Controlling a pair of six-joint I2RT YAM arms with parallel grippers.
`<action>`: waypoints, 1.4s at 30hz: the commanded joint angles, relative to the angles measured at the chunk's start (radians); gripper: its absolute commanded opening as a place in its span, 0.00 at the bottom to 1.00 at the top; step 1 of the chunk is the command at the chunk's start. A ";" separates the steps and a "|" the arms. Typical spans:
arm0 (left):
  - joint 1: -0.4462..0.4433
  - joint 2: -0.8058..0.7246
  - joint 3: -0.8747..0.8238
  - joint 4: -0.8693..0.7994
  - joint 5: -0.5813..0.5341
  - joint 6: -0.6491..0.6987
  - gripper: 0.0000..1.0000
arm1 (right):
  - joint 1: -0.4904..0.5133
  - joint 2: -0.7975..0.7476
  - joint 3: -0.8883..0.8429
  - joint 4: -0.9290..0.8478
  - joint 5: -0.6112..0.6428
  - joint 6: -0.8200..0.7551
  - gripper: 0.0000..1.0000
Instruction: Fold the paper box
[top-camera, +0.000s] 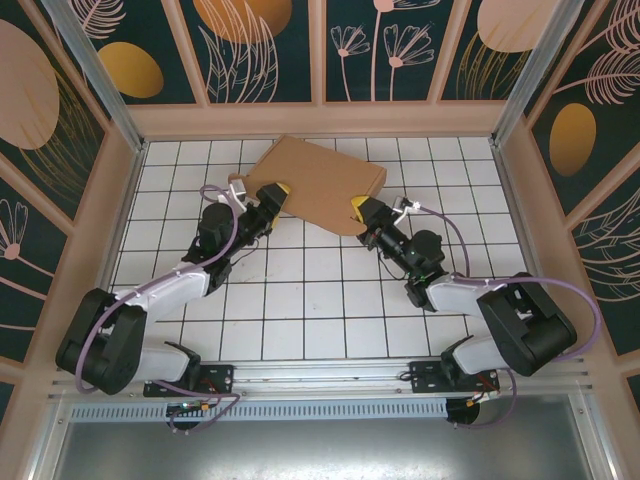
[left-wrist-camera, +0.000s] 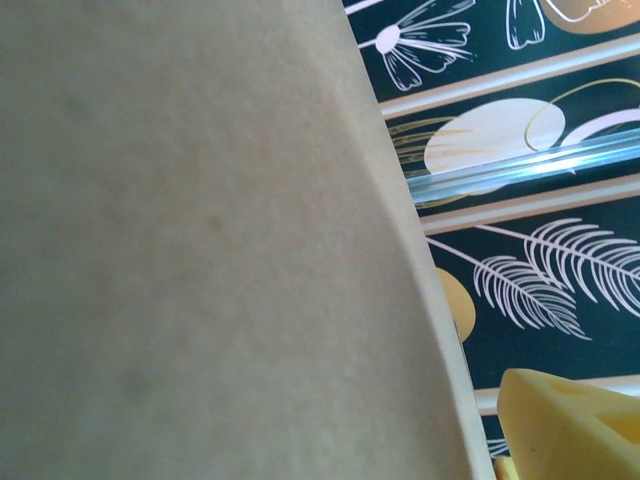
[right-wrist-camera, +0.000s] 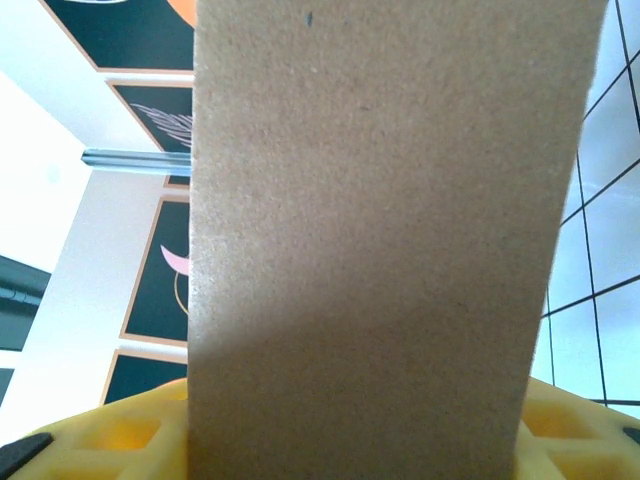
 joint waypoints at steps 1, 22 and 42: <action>-0.004 0.022 0.034 0.055 -0.005 -0.022 0.90 | 0.035 0.007 0.054 0.136 0.017 0.025 0.42; -0.003 0.010 0.010 0.259 -0.088 -0.148 0.55 | 0.122 0.063 0.020 0.243 0.102 0.024 0.48; -0.004 -0.052 0.010 0.184 -0.046 -0.084 0.54 | -0.059 -0.024 0.034 0.022 -0.055 -0.122 0.77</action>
